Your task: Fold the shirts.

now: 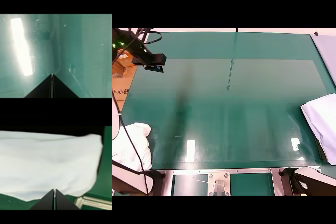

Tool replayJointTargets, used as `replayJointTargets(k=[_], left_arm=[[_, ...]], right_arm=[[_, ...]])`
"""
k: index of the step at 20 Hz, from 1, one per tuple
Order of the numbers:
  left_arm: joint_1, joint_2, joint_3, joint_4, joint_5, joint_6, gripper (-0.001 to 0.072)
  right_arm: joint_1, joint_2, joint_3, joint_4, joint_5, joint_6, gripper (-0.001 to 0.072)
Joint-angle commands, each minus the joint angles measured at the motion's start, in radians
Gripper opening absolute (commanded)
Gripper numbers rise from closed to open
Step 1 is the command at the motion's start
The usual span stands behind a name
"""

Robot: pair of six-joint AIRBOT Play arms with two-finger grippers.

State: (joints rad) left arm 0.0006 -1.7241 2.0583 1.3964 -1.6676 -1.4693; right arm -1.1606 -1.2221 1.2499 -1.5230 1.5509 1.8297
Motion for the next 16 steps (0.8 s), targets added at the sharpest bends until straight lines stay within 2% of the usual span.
replayJointTargets(k=[1, 5, 10, 13, 16], left_arm=[[0.000, 0.029, 0.000, -0.043, 0.001, -0.019, 0.0024], [-0.001, 0.182, -0.173, -0.047, 0.037, -0.027, 0.0024], [-0.042, 0.524, -0.733, -0.054, 0.210, -0.051, 0.0024], [-0.136, 0.687, -1.019, -0.058, 0.286, -0.087, 0.0024], [-0.175, 0.731, -1.124, -0.069, 0.298, -0.102, 0.0025]], right_arm=[[0.164, -0.001, 0.111, 0.160, -0.052, -0.010, 0.0016], [0.463, 0.034, 0.074, 0.207, -0.108, -0.018, 0.0015], [0.898, 0.227, -0.223, 0.207, -0.243, -0.047, 0.0015], [1.113, 0.334, -0.386, 0.207, -0.337, 0.018, 0.0015], [1.239, 0.351, -0.425, 0.207, -0.385, 0.037, 0.0015]])
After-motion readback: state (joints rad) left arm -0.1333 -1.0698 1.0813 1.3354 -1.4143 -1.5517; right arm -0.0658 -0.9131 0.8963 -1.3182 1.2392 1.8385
